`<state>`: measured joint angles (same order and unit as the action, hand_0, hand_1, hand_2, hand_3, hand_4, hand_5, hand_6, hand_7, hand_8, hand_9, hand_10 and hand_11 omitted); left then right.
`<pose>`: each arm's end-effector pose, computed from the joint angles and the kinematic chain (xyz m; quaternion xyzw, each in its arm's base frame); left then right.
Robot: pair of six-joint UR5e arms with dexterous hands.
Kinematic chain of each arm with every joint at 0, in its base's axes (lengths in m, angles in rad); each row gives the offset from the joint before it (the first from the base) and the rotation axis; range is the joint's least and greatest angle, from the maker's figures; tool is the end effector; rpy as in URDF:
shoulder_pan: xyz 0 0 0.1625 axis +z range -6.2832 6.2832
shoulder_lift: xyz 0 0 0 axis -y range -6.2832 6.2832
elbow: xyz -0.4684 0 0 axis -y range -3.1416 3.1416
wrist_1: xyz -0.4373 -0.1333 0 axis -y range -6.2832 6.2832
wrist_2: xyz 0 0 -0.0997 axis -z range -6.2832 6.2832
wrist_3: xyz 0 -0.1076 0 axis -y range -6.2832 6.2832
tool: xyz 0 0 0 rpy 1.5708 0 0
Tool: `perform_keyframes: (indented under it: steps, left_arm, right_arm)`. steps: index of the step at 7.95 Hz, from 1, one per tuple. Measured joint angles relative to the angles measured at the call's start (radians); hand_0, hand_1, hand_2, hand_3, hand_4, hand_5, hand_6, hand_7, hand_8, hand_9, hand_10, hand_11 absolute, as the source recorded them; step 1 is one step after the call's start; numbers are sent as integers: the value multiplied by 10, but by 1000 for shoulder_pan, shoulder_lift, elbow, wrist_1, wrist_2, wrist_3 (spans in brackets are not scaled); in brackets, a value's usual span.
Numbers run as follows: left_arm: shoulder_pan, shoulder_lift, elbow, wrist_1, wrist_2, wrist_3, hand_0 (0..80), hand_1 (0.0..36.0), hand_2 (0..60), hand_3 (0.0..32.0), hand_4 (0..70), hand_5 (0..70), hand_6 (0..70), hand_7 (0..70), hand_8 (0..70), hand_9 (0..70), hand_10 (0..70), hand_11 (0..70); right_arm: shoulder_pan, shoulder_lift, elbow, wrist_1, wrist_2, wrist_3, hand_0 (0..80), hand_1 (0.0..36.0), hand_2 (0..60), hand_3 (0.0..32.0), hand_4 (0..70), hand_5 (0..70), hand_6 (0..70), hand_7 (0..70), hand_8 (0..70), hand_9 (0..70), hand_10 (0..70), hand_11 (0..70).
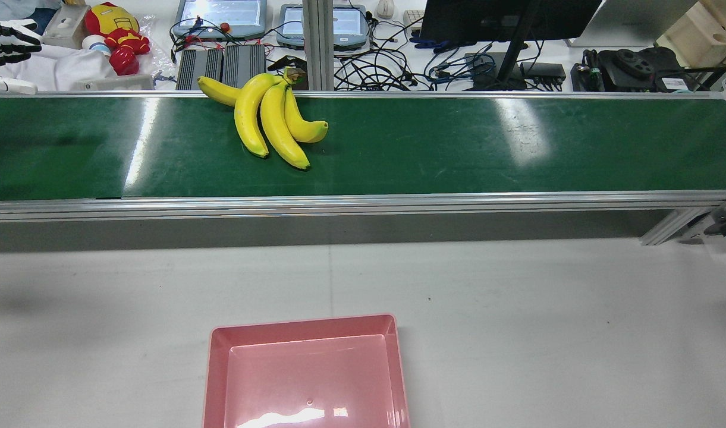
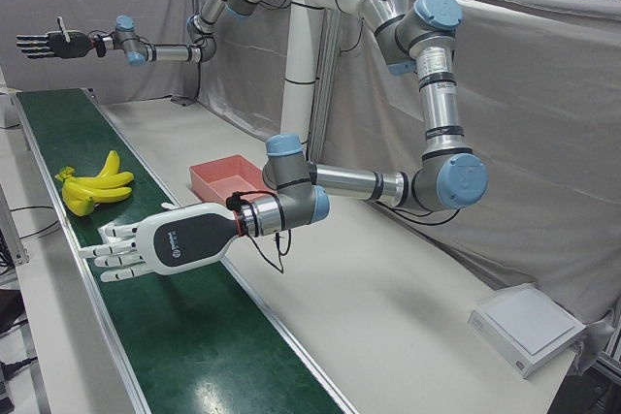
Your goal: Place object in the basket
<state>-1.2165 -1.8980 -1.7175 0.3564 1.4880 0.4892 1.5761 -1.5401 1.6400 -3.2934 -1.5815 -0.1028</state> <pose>0.0949 -0.6663 0.4929 0.0778 0.7432 -0.6183 0.2435 0.1351 -0.5511 0.6922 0.0333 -0.6877 0.7242 0.0390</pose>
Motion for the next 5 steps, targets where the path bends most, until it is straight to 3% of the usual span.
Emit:
perform_keyframes:
  steps: [3,4,5]
  left_arm:
    - [1,-60,-4,94,0,25,606,199,29,0,199,298,49,123,160,160,66,116]
    - [1,-73,-13,123,0,37,605,200,26,0,158,274,36,114,156,153,59,109]
    - [1,-84,-28,150,0,65,600,205,47,0,142,258,31,110,150,148,58,106]
  right_arm:
    - [0,0,1,0,0,0,0,0,0,0,0,0,0,0,0,0,0,0]
    - [1,0,1,0,0,0,0,0,0,0,0,0,0,0,0,0,0,0]
    - [1,0,1,0,0,0,0,0,0,0,0,0,0,0,0,0,0,0]
